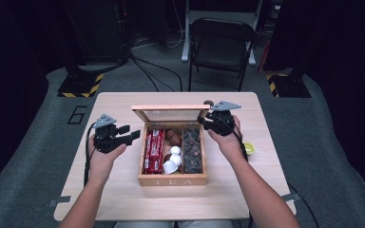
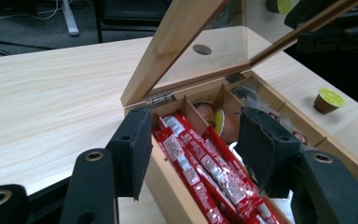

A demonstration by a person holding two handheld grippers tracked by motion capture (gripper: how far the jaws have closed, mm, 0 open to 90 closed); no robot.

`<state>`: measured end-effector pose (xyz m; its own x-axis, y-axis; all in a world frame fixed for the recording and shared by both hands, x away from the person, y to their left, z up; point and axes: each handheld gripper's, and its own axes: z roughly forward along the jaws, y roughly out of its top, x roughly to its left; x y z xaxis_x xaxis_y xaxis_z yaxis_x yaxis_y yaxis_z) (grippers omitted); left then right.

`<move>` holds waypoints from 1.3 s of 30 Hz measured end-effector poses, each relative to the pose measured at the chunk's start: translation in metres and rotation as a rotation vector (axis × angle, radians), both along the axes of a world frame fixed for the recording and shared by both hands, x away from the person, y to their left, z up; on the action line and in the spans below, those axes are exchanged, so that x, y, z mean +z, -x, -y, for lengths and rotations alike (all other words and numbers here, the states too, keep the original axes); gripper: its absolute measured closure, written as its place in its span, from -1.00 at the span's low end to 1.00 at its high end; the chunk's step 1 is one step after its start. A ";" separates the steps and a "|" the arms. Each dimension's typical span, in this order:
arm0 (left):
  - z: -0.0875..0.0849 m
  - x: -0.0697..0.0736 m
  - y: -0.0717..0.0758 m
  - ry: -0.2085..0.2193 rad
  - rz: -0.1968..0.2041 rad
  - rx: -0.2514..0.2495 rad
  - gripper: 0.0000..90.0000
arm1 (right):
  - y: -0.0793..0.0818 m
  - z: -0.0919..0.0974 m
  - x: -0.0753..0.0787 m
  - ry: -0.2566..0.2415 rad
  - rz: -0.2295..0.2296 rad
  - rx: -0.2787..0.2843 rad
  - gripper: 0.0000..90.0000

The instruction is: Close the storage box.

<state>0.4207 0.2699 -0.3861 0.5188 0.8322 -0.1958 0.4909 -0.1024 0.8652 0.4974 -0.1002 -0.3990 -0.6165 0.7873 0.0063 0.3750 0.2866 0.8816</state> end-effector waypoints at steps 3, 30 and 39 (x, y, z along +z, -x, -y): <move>0.004 -0.001 -0.005 0.003 0.000 0.004 0.00 | 0.002 0.001 -0.001 0.001 0.003 0.004 0.35; 0.019 0.018 0.000 -0.079 0.112 -0.008 0.25 | 0.014 0.011 -0.017 -0.122 -0.070 0.007 0.31; 0.017 0.011 0.008 -0.074 0.096 -0.024 0.25 | 0.026 0.012 -0.013 -0.124 -0.071 0.016 0.12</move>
<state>0.4128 0.2529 -0.3753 0.5523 0.8296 -0.0824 0.4027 -0.1790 0.8977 0.4712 -0.1122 -0.4124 -0.6232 0.7681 0.1472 0.4341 0.1832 0.8821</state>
